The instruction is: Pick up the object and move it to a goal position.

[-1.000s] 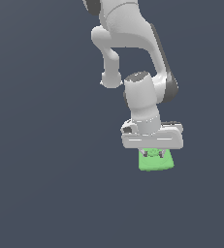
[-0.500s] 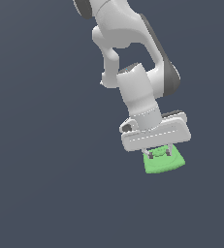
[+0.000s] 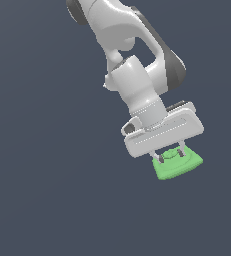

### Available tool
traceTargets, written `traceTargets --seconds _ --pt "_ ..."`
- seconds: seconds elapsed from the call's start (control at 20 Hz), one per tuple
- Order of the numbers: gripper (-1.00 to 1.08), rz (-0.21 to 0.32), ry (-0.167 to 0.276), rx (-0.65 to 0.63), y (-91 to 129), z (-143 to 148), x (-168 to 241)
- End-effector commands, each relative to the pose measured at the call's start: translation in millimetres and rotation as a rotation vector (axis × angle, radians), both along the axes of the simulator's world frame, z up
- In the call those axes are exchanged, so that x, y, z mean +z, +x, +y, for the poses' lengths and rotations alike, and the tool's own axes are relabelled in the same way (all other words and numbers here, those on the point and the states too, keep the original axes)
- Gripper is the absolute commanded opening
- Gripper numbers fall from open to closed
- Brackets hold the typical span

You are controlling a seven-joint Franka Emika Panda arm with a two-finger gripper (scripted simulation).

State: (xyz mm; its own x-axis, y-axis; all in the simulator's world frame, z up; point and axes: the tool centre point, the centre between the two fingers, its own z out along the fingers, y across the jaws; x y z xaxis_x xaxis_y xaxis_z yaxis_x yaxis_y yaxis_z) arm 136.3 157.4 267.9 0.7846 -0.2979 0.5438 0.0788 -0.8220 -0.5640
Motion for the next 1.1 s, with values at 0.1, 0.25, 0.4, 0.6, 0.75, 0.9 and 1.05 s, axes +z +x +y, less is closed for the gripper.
traceTargets --seconds 0.1,0.25,0.4,0.6,0.75,0.9,1.05 --pt "-1.0 -0.067 0.03 0.042 3.9 -0.3 23.8" --pt "-1.0 -0.113 0.05 0.071 5.6 -0.8 39.8" --pt "-1.0 -0.162 0.072 0.103 6.6 -1.5 56.6" --pt "-1.0 -0.224 0.1 0.145 6.6 -2.5 78.1" --pt "-1.0 -0.265 0.119 0.174 5.8 -3.3 91.6" --pt "-1.0 -0.298 0.135 0.199 4.6 -3.7 102.6" --pt "-1.0 -0.324 0.148 0.22 3.3 -3.9 111.0"
